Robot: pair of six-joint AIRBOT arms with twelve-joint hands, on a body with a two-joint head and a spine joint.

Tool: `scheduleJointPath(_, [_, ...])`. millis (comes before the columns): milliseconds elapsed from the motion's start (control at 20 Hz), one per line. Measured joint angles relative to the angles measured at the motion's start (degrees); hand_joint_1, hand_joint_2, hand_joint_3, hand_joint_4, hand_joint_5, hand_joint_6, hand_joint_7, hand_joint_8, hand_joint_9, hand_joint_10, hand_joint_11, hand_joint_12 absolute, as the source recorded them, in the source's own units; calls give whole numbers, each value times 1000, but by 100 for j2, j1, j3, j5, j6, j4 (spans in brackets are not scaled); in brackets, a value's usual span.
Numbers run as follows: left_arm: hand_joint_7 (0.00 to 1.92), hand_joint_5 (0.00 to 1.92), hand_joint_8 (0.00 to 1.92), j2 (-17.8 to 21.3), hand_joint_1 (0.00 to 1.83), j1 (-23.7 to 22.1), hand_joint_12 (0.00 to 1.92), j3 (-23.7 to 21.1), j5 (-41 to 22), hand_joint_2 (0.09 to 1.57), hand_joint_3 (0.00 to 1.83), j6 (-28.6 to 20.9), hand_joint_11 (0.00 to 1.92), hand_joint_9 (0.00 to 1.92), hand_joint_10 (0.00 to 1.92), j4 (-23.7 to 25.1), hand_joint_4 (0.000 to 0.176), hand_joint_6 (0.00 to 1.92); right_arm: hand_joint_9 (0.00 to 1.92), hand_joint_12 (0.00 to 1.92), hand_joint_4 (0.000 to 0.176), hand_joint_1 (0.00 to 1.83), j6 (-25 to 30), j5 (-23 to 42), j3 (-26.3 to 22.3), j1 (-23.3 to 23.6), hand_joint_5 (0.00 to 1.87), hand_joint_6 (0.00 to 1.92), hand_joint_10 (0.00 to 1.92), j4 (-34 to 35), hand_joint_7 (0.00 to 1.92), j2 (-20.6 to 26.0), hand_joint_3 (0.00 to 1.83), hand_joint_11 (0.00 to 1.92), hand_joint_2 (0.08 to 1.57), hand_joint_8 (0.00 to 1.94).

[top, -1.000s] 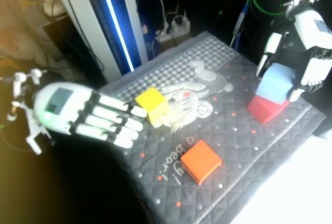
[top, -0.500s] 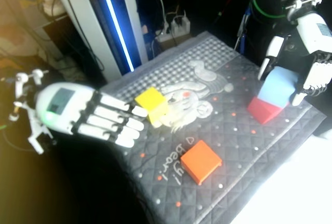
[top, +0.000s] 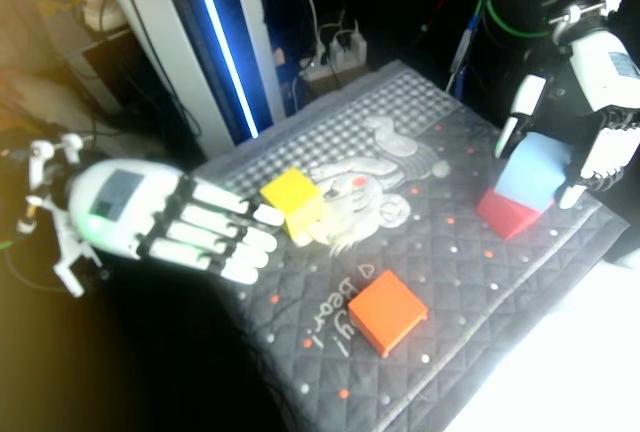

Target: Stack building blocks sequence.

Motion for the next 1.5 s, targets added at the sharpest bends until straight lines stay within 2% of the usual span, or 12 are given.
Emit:
scheduleJointPath(50, [868,1143,699,0,1206,0,1439,0,2,1045,11,2,630,841,773,0,0,648,255,445,90,663,0,0,0,0,375,5,4,2,332,0,0,16,1287,4])
scheduleJointPath(150, [933,1087,323,0,1180,0,1447,0,0,1062,0,0,599,803,794,0,0,785,248,443,96,661,0,0,2,0,372,2,1,0,326,-2,0,6,1290,1])
scheduleJointPath(450, [1039,1082,59,-17,1148,59,1379,33,-4,1064,0,0,613,833,688,-24,0,802,266,468,80,677,0,-2,35,0,386,2,2,9,340,-20,0,23,1287,2])
scheduleJointPath(550, [895,787,5,-17,1103,59,1296,33,-7,981,0,0,500,764,526,-26,0,75,261,473,83,661,0,0,39,0,382,0,0,11,324,-22,1,24,1290,0])
scheduleJointPath(600, [724,632,0,-17,1048,61,1305,33,-7,961,0,-2,386,654,427,-24,15,14,258,467,84,658,0,0,39,0,379,0,0,11,325,-22,1,9,1291,1])
scheduleJointPath(650, [419,375,0,-17,929,61,1116,33,-7,930,0,-4,88,359,185,-26,121,2,266,472,85,644,0,0,39,0,384,2,3,11,335,-22,0,15,1288,5])
scheduleJointPath(700, [279,249,0,-17,879,61,914,33,-2,913,0,-2,17,244,72,-26,165,0,269,476,81,655,0,-2,39,0,384,2,3,11,338,-26,0,16,1288,4])
scheduleJointPath(750, [165,166,0,-17,808,66,765,33,4,895,0,15,3,182,23,-22,170,0,263,482,79,671,2,0,39,0,384,1,0,13,331,-35,0,27,1284,1])
scheduleJointPath(1150, [5,49,0,120,679,164,595,-227,-260,880,0,66,0,23,4,-157,176,0,245,490,79,686,2,2,39,0,379,2,0,0,322,-57,0,3,1287,1])
scheduleJointPath(1300, [0,15,0,807,615,570,285,-1071,-1259,876,2,372,0,0,0,-756,176,2,238,434,99,668,35,76,37,0,366,1,1,15,321,-46,0,0,1284,2])
scheduleJointPath(1400, [0,27,0,1499,620,1034,42,-1923,-2181,929,8,1163,0,0,0,-1279,176,2,260,295,78,658,50,275,26,31,388,0,1,-28,341,4,0,118,1276,1])
scheduleJointPath(1500, [2,88,1,1993,690,1576,1,-2483,-2839,920,0,1467,0,0,0,-1556,134,21,253,215,67,646,50,356,26,205,392,0,0,-76,337,11,3,180,1276,0])
